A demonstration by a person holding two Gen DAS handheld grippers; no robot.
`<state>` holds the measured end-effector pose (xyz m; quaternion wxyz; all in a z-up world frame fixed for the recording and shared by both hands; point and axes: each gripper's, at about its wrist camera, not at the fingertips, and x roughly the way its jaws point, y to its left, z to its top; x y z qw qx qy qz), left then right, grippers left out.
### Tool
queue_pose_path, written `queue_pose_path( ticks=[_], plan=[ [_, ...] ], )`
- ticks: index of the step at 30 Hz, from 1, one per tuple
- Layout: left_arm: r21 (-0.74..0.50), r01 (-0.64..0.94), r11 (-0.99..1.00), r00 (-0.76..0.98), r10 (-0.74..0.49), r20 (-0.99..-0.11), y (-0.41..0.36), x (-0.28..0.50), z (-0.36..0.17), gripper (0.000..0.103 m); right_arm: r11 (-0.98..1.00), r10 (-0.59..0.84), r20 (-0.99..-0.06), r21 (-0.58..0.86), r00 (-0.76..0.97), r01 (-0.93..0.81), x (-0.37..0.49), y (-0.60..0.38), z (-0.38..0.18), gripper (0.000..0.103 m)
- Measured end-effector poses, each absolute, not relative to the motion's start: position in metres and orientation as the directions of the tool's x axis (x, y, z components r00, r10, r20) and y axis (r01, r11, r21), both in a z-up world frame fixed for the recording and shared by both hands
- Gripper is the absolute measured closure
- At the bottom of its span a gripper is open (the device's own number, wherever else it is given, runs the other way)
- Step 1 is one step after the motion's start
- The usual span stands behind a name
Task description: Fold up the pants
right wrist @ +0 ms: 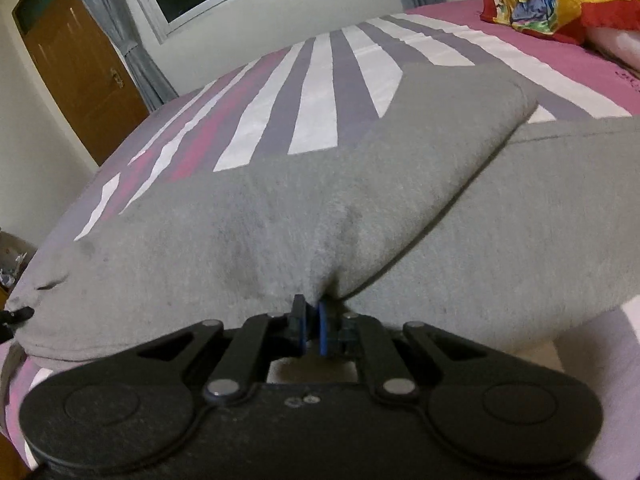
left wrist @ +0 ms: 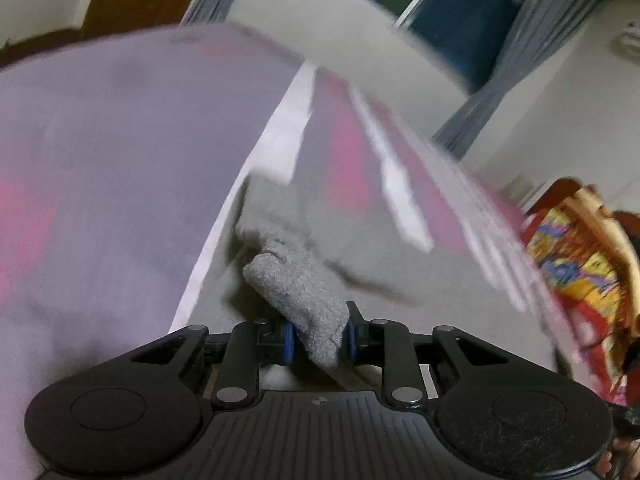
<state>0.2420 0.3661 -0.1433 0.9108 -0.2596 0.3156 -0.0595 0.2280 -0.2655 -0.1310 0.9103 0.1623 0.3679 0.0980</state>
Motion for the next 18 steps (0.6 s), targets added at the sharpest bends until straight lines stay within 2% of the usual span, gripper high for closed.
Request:
queue_pose_path(
  ticks=[2, 3, 4, 6, 8, 9, 10, 12, 17, 18],
  plan=[
    [-0.469, -0.065, 0.881, 0.793, -0.240, -0.560, 0.364, 0.240, -0.133, 0.078, 0.921, 0.310, -0.601, 0.382, 0.737, -0.077, 0.227, -0.271, -0.111, 0.098],
    [-0.417, -0.084, 0.905, 0.761, -0.212, -0.613, 0.360, 0.244, -0.135, 0.078, 0.928, 0.298, -0.612, 0.365, 0.733, -0.073, 0.224, -0.269, -0.112, 0.098],
    [-0.338, -0.093, 0.937, 0.702, -0.179, -0.690, 0.354, 0.251, -0.145, 0.078, 0.936, 0.286, -0.645, 0.345, 0.708, -0.063, 0.234, -0.270, -0.118, 0.096],
    [-0.291, -0.090, 0.952, 0.695, -0.149, -0.703, 0.343, 0.252, -0.142, 0.078, 0.950, 0.268, -0.745, 0.309, 0.611, -0.040, 0.245, -0.265, -0.139, 0.093],
    [-0.291, -0.129, 0.948, 0.710, -0.117, -0.695, 0.338, 0.245, -0.133, 0.075, 0.944, 0.259, -0.716, 0.331, 0.648, -0.011, 0.241, -0.271, -0.127, 0.079],
    [-0.289, -0.142, 0.947, 0.713, -0.105, -0.694, 0.333, 0.244, -0.129, 0.071, 0.952, 0.221, -0.687, 0.307, 0.692, 0.000, 0.236, -0.272, -0.116, 0.067],
    [-0.274, -0.142, 0.951, 0.714, -0.093, -0.694, 0.329, 0.240, -0.126, 0.058, 0.960, 0.196, -0.652, 0.280, 0.733, -0.008, 0.232, -0.272, -0.105, 0.053],
    [-0.219, -0.149, 0.964, 0.693, -0.056, -0.719, 0.321, 0.241, -0.131, 0.056, 0.973, 0.170, -0.624, 0.231, 0.763, -0.028, 0.240, -0.269, -0.092, 0.044],
    [-0.097, -0.163, 0.982, 0.654, 0.034, -0.756, 0.305, 0.249, -0.138, 0.051, 0.999, 0.008, -0.773, 0.039, 0.634, 0.036, 0.307, -0.250, -0.108, 0.047],
    [-0.094, -0.169, 0.981, 0.649, 0.039, -0.760, 0.305, 0.251, -0.139, 0.051, 0.999, -0.013, -0.794, 0.011, 0.607, 0.036, 0.317, -0.250, -0.115, 0.054]
  ],
)
